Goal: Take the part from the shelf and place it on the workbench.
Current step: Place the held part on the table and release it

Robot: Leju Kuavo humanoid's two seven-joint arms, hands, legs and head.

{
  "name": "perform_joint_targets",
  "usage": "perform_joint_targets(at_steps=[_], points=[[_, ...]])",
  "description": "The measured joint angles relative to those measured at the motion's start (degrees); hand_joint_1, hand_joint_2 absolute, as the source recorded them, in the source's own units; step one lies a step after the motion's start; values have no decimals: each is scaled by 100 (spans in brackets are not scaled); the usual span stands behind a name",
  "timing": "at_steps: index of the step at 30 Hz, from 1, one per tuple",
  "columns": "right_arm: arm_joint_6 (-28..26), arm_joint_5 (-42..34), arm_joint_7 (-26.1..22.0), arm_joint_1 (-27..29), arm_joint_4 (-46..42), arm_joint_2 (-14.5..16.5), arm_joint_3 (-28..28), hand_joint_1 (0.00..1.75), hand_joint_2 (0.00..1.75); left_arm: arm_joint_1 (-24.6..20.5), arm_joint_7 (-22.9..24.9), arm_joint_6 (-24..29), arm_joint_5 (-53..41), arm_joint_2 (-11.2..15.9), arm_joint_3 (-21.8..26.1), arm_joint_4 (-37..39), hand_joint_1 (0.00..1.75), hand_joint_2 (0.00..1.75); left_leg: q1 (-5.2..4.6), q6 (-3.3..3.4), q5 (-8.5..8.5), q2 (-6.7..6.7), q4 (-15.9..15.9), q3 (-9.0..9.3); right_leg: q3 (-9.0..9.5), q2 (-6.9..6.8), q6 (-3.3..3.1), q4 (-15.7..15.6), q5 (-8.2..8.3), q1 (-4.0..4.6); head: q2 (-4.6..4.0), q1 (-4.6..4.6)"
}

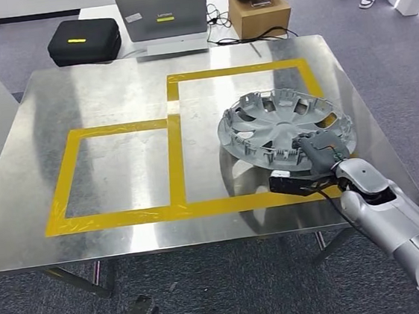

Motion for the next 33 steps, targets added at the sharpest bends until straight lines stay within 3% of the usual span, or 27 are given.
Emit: perform_joint_targets(at_steps=[22,33], points=[[-202,4,-25,259,-561,23,-58,0,175,3,1,10,-129,-32,139,0,0,0,0,0,0,-12,2,-16,-16,-11,-1,0,-1,-1,0,0],[801,-616,414,258,-605,20,-204,0,175,22,1,4,-180,-32,273,0,0,0,-1,0,0,-14,3,-19,-15,-17,-1,0,-1,-2,0,-1]])
